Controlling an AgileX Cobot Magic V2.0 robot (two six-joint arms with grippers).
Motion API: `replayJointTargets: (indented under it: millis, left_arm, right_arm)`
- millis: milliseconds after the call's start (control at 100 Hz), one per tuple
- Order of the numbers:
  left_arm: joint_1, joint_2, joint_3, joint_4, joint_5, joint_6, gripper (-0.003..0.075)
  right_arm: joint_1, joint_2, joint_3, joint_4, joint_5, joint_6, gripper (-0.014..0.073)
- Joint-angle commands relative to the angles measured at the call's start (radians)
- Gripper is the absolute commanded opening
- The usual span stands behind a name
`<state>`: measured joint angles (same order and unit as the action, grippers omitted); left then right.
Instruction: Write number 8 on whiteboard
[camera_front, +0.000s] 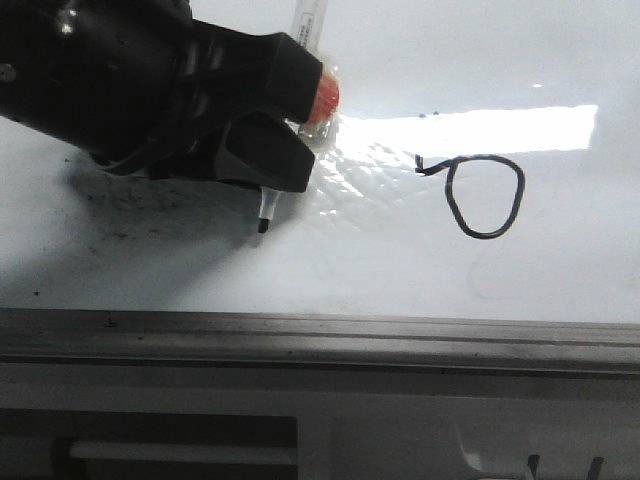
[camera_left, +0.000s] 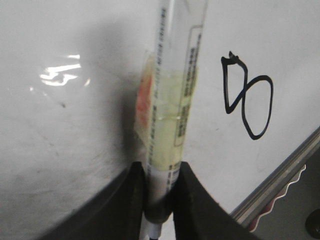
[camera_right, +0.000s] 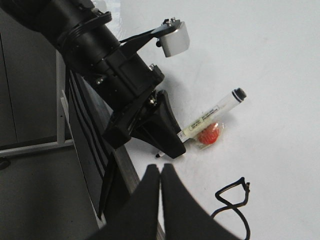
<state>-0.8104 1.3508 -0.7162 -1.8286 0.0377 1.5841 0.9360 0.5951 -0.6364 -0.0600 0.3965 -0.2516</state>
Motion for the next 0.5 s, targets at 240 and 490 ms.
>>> replayJointTargets:
  millis: [240, 490]
  left_arm:
    - [0.02, 0.055, -0.013, -0.033, -0.179, -0.019, -0.002]
    - [0.022, 0.079, -0.013, -0.033, -0.21, -0.022, -0.002]
  right_arm:
    - [-0.007, -0.002, -0.025, -0.011, -0.083, 0.007, -0.0043]
    - [-0.007, -0.002, -0.025, -0.011, -0.083, 0.007, -0.0043]
